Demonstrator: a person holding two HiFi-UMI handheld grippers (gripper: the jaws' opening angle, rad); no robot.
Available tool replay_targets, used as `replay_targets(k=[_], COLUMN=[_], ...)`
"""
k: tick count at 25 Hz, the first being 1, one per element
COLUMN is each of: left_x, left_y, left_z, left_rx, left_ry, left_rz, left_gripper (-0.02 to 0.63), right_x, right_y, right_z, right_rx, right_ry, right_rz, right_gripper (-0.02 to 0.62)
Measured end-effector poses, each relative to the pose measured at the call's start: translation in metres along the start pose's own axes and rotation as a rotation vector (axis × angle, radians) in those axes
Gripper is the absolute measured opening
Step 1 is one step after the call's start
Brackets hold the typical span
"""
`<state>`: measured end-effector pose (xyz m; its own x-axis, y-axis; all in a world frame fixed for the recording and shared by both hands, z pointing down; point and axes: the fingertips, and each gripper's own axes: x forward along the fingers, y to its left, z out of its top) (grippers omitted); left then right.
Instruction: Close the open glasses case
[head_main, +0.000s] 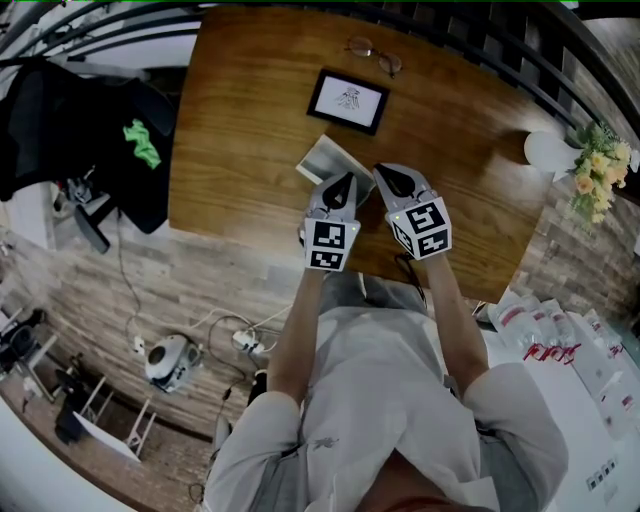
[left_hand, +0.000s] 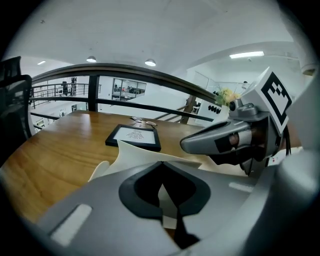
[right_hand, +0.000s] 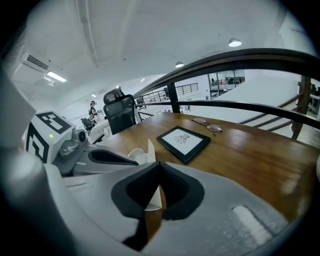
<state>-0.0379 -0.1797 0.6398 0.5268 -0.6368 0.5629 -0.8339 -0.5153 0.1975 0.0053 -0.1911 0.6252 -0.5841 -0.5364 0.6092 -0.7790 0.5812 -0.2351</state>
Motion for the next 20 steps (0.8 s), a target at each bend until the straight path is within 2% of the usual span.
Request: replay_targets(k=[20], left_x=[0.011], left_y=[-0.001], left_z=[-0.005], left_rx=[-0.033], left_ry=[0.004], left_rz=[-0.009], left_gripper=[0.020], right_x=[0.012], right_y=[0.008], right_z=[-0.016], right_rx=[0.016], right_ry=[0.040], right_rz=[0.014], right_gripper=[0.003])
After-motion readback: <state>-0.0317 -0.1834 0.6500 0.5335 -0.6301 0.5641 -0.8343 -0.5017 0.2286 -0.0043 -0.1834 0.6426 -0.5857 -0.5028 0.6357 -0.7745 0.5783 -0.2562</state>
